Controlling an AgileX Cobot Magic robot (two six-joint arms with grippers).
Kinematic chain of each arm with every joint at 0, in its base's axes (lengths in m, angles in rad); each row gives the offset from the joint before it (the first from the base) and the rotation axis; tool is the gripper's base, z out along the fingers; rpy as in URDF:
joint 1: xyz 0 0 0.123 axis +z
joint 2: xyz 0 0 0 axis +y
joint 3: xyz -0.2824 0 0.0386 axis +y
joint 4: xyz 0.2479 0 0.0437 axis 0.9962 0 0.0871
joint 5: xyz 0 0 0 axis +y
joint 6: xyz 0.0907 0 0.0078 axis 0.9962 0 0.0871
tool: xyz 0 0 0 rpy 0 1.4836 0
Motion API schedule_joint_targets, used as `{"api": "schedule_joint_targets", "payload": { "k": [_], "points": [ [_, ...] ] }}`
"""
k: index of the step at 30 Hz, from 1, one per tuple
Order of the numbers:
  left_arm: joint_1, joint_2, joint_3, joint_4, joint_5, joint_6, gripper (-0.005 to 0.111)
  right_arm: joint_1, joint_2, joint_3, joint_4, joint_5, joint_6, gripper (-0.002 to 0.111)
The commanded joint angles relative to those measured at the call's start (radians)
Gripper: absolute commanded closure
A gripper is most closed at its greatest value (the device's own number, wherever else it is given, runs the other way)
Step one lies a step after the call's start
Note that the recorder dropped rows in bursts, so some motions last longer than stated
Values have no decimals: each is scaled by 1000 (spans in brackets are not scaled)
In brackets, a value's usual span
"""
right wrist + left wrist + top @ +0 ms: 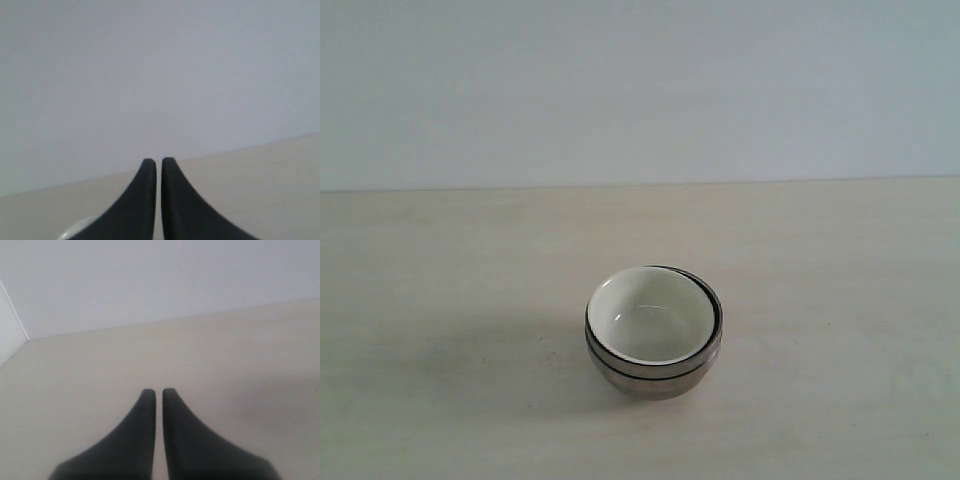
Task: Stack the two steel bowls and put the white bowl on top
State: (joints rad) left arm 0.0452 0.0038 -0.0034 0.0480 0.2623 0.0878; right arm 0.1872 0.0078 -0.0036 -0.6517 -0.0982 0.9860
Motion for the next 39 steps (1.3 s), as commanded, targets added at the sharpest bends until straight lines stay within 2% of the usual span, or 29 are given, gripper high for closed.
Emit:
{"api": "schedule_joint_targets", "payload": {
  "k": [1, 13, 15, 16, 18, 23, 29, 39],
  "points": [
    [2, -4, 3, -7, -7, -10, 103, -7, -8, 4, -9, -116, 5, 108],
    [2, -4, 3, -7, -7, -10, 103, -7, -8, 4, 34, -19, -13, 108],
    [2, -4, 3, -7, -7, -10, 103, -7, -8, 4, 336, 63, -284, 108],
    [2, -4, 3, -7, -7, -10, 103, -7, -8, 4, 567, 120, -580, 108],
    [2, -4, 3, -7, -7, -10, 103, -7, -8, 4, 698, 164, -791, 108],
    [2, -4, 3, -7, -7, -10, 103, -7, -8, 4, 673, 305, -867, 108],
    [2, -4, 3, -7, -7, -10, 103, -7, -8, 4, 611, 426, -867, 108],
    [2, -4, 3, -7, -7, -10, 103, -7, -8, 4, 611, 440, -885, 108]
  ]
}}
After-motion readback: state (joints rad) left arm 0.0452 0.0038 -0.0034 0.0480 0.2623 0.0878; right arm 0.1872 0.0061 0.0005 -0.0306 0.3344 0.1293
